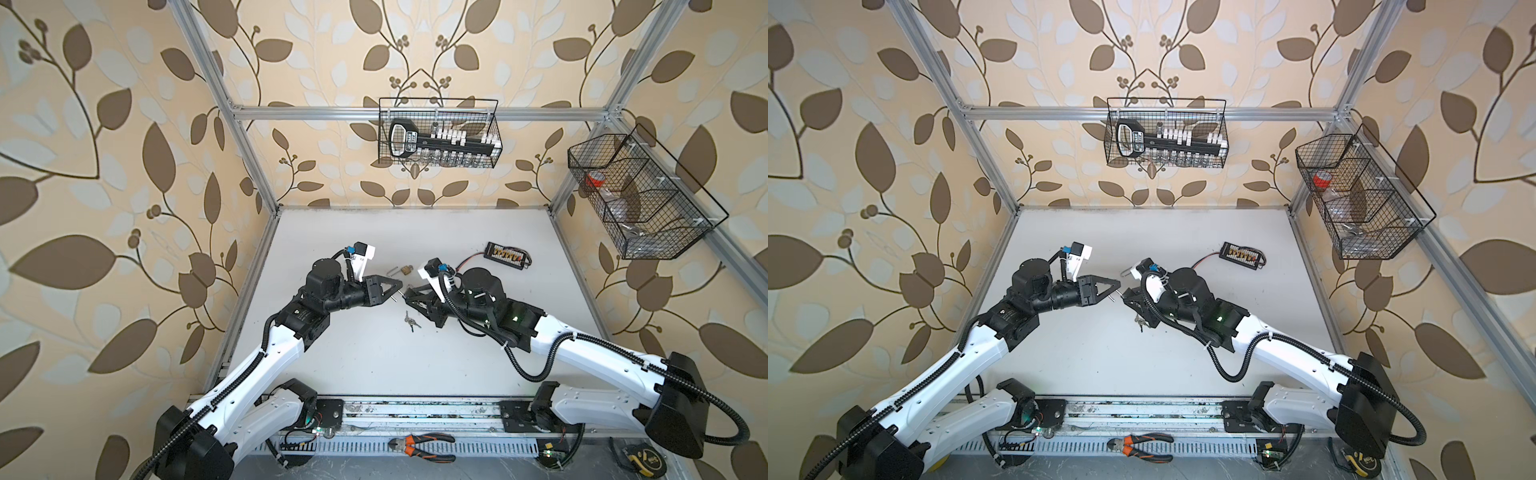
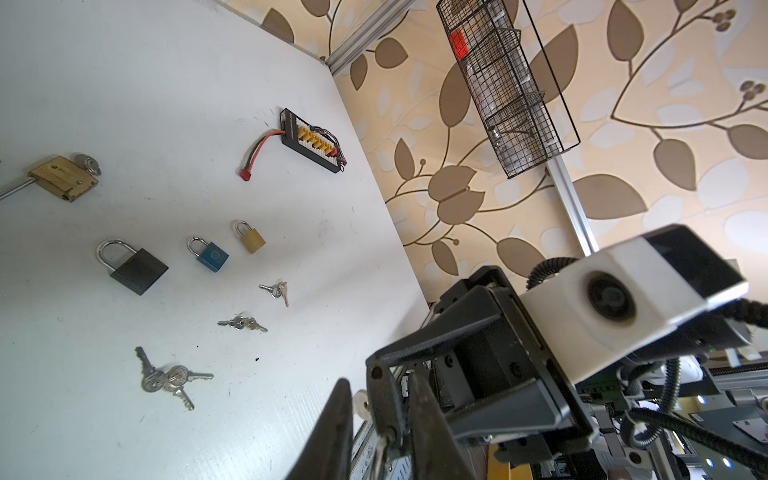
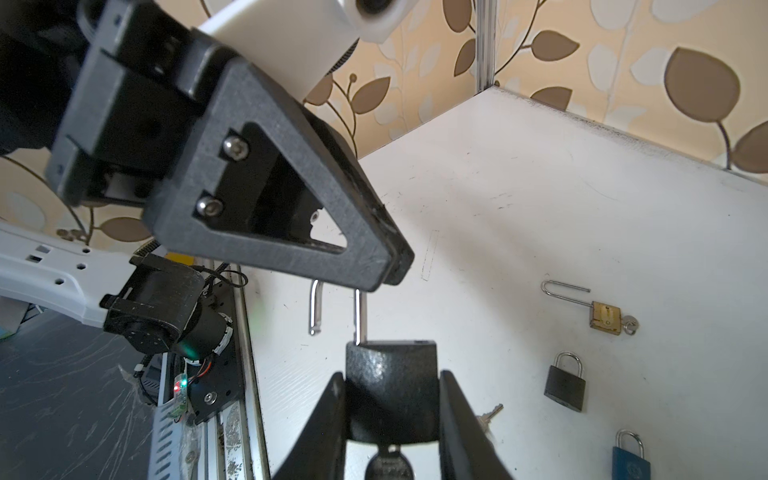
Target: Lock with the key
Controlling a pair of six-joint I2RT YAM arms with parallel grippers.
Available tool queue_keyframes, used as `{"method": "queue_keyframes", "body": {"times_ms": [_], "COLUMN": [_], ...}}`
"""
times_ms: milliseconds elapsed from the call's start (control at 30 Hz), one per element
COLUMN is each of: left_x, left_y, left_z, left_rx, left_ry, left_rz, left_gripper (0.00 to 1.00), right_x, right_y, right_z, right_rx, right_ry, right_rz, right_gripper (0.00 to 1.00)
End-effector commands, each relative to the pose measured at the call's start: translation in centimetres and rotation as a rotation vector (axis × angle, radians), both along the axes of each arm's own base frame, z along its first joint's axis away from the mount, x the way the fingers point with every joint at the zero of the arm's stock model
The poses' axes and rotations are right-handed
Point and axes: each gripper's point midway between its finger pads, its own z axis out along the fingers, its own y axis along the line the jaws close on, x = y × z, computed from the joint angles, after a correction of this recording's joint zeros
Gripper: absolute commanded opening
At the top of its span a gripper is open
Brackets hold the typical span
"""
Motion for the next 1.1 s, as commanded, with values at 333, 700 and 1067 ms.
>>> {"method": "queue_keyframes", "body": {"times_ms": [333, 700, 1067], "left_x": [-0.4, -0.5, -0.3], "left_y": [0.1, 0.1, 0.2], "left_z": [2.5, 2.3, 3.4], "left_rx": [-0.020, -0.018, -0.026], "left_ry": [-0.088, -0.085, -0.091], "left_rz": [-0.002, -0.002, 0.016], "left_gripper": [0.12, 0.08, 0.00], "right_x": [0.1, 0.1, 0.2], "right_y": [-0.5, -0.3, -1.2], "right_z": [1.5, 1.7, 3.2], "right_rx": [0.044, 0.054, 0.093], "right_ry": [-0.013, -0.006, -0.051], "right_rz": [-0.027, -0.020, -0.058], "right_gripper": [0.00, 0.00, 0.37]}}
